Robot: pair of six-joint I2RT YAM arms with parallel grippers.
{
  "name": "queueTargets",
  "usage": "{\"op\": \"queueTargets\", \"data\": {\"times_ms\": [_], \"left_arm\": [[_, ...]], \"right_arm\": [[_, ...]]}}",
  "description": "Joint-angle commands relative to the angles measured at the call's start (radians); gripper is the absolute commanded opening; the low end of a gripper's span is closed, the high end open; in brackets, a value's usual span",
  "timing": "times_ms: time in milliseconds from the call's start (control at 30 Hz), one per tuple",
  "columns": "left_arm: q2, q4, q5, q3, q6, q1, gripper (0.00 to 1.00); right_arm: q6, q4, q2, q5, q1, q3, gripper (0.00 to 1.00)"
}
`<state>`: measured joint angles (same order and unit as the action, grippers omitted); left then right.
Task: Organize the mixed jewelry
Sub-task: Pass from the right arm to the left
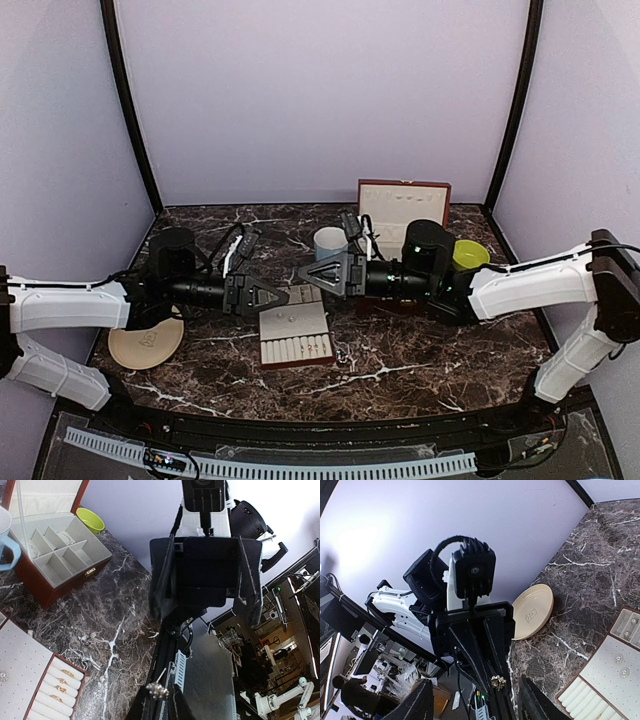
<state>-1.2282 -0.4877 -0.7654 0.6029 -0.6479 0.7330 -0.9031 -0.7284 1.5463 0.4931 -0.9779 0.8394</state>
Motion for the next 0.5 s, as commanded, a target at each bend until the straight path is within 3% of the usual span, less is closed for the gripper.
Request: {"op": "queueTargets", "data": {"times_ms": [0, 267, 467], "left_arm": [[0.038, 0.132, 0.018, 0.01, 0.094, -0.006, 0.1], [0.034, 0.616, 0.126, 0.148, 0.334, -0.057, 0.09], [-0.064, 0.944, 0.251, 0.312, 0.456, -0.088, 0.08]], "right_arm": [[-0.016, -0.062, -0.037, -0.035, 0.017, -0.041, 0.57], [-0.008, -0.04, -0.08, -0.066, 0.036, -0.093, 0.57], [0.049, 0.043, -0.102, -0.09, 0.037, -0.097, 0.57]]}}
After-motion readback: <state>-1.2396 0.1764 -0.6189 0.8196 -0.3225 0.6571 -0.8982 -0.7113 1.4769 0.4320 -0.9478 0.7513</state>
